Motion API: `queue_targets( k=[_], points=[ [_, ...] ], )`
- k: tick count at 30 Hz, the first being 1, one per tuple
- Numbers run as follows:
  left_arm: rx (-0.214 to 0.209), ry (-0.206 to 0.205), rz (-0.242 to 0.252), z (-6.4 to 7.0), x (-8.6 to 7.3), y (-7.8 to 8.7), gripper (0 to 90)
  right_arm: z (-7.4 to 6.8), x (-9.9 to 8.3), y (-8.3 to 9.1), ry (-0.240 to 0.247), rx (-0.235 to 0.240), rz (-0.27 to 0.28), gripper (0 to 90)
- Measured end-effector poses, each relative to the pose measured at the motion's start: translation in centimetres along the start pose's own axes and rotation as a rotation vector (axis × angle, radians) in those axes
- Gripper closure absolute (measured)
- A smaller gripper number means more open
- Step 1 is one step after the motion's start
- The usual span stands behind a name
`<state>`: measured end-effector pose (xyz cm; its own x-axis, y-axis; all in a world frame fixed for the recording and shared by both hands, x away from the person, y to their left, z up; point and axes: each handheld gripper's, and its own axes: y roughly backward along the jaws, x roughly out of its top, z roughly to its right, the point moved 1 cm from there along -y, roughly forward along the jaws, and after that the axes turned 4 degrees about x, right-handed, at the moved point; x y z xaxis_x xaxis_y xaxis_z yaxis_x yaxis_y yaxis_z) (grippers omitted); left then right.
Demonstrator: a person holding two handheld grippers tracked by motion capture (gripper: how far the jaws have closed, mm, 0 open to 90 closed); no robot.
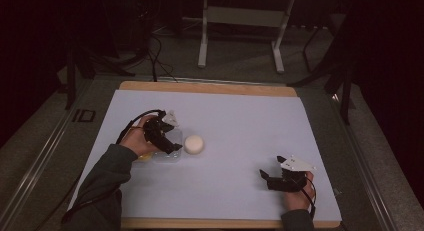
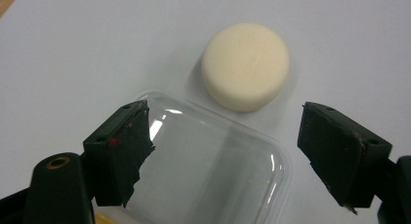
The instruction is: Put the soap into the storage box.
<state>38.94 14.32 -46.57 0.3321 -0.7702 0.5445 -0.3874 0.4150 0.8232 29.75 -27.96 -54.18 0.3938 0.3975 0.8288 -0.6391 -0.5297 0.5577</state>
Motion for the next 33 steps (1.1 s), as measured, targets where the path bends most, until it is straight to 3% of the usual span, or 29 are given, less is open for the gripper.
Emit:
queue_targets(
  k=[22, 33],
  points=[
    [-0.026, -0.004, -0.035, 0.1, 0.9, -2.0, 19.0, 0.0, 0.0, 0.0, 0.000, 0.002, 0.002, 14.9],
    [-0.031, -0.038, -0.069, 0.4, 1.7, -3.0, 18.8, 0.0, 0.0, 0.0, 0.000, 0.002, -0.001, 14.9]
  ],
)
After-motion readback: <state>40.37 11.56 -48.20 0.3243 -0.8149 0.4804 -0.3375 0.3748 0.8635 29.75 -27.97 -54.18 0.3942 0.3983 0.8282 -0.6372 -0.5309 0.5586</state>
